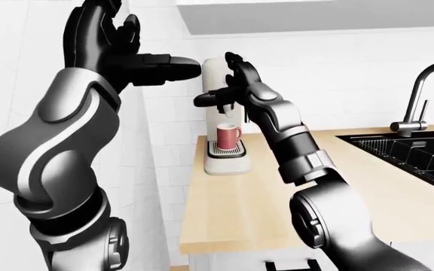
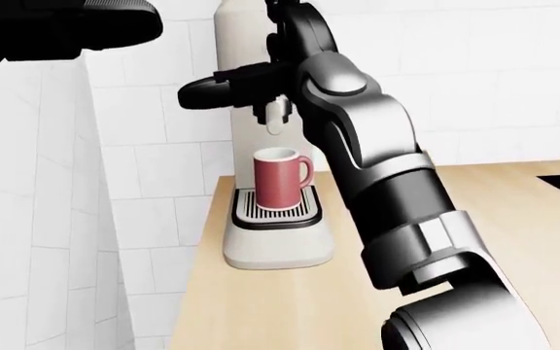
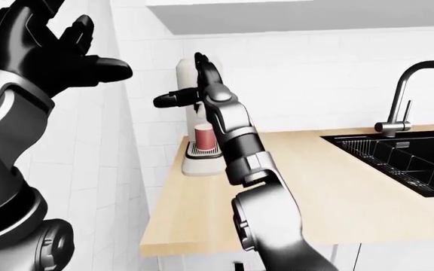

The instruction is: Press the button on the coffee machine to serve coffee.

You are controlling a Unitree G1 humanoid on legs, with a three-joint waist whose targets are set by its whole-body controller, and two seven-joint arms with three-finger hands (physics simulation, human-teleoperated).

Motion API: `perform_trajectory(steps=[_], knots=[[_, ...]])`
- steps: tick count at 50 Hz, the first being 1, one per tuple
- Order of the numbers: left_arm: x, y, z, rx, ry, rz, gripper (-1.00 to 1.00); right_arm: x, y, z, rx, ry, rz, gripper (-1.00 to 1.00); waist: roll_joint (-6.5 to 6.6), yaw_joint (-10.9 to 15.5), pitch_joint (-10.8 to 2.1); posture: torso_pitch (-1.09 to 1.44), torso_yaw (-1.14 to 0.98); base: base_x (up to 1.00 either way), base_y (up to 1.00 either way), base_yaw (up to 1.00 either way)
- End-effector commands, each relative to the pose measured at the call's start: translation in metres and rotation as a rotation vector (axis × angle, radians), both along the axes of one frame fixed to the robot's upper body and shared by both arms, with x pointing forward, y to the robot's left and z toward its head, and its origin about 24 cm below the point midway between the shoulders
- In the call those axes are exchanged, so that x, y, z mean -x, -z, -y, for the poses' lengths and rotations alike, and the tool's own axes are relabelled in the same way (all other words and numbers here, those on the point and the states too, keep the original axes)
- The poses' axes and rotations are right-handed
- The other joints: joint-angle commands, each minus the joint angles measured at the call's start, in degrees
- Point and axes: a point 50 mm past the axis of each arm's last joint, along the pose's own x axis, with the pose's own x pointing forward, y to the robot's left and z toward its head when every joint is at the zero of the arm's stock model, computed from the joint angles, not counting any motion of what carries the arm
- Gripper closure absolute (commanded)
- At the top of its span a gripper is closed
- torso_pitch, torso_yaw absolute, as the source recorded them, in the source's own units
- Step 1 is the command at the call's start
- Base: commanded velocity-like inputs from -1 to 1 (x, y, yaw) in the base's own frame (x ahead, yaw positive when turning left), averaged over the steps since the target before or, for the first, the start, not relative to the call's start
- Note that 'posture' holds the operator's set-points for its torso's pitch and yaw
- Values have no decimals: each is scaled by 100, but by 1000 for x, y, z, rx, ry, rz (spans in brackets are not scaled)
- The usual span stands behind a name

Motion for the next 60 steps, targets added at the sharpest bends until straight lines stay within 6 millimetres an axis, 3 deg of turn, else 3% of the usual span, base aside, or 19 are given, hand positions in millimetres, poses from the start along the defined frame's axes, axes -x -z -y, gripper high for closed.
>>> perform_trajectory(steps=[1, 60], knots=[[3, -11, -1, 9, -6, 56, -100, -1, -25, 0, -19, 4, 102, -100, 26, -2, 15, -75, 0, 0, 0, 0], [4, -11, 5, -16, 34, 34, -100, -9, -14, -9, -50, 2, 88, -100, 57, -2, 15, -74, 0, 0, 0, 0]])
